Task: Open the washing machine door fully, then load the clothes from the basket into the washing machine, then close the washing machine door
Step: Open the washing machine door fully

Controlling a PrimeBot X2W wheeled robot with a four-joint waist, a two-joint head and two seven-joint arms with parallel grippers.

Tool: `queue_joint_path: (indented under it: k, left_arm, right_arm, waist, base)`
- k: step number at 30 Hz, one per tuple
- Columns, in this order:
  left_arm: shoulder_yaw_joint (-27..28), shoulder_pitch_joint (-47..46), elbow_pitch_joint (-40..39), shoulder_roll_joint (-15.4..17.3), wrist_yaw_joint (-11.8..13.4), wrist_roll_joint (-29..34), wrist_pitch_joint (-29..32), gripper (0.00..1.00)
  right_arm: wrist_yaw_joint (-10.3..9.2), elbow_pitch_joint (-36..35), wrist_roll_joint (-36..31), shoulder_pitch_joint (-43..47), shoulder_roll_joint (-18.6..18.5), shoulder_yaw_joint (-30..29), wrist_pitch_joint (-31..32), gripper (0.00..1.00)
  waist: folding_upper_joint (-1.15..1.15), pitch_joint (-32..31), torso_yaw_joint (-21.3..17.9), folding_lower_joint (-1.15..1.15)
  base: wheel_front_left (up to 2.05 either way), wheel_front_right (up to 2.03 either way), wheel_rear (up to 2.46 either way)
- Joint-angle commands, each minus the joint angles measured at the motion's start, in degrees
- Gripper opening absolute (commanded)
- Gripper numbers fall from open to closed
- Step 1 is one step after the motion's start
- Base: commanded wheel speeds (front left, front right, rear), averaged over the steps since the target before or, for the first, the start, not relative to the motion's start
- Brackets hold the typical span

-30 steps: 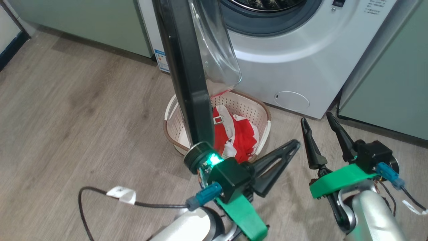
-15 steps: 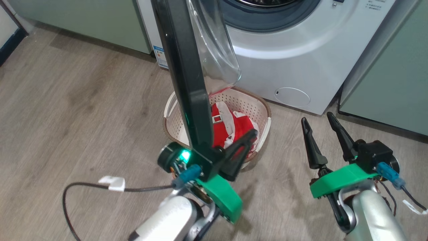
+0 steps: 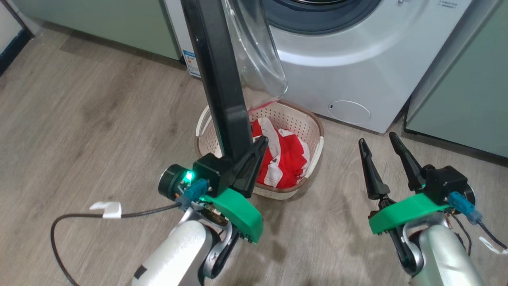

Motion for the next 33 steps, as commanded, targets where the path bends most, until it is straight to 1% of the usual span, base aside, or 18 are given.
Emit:
queue_joint_path:
  k: [1,6,13,19,25,29,33]
  left_arm:
    - [2.4,-2.0,-1.4,0.9,0.5,-0.5,-0.5,0.0]
    - [2.6,-1.7,-1.1,1.0,0.8,-0.8,-0.6,0.0]
    - [3.8,-0.6,-0.7,1.1,2.3,-1.7,-1.3,0.0]
    - [5.9,1.2,-1.2,2.0,4.0,-2.9,-2.3,0.0]
    - [9.6,3.7,-1.6,3.7,6.3,-4.6,-3.4,0.0]
    - [12.9,4.9,-1.5,5.3,7.8,-5.8,-4.1,0.0]
    - [16.9,5.7,-1.0,6.8,8.8,-7.9,-5.1,0.0]
  right_arm:
    - [0.0,-1.6,0.4,-2.7,0.4,1.2,-0.5,1.0]
    - [0.0,-1.7,0.3,-2.7,0.4,1.0,-0.5,1.0]
    - [0.0,-1.7,0.4,-2.5,0.4,0.6,-0.5,1.0]
    - [0.0,-1.7,0.0,-2.7,0.4,0.5,-0.5,1.0]
    - [0.0,-1.7,-0.4,-3.2,0.4,0.6,-0.4,1.0]
    - [0.0,-1.9,-0.6,-3.5,0.4,0.6,-0.2,1.0]
    - [0.0,-2.2,-0.8,-3.7,0.4,0.8,0.1,1.0]
  waist:
    - [0.0,0.1,0.2,0.0]
    - [0.0,0.1,0.7,0.0]
    - [0.0,0.1,2.9,0.0]
    - [0.0,0.6,4.8,0.0]
    - [0.0,1.2,5.9,0.0]
    - [0.0,1.6,6.2,0.0]
    - [0.0,2.1,5.9,0.0]
  base:
    - [0.0,0.0,0.0]
    - [0.0,0.0,0.0]
    - [0.0,0.0,0.0]
    - [0.0,0.0,0.0]
    - [0.0,0.0,0.0]
    - [0.0,0.0,0.0]
    - [0.0,0.0,0.0]
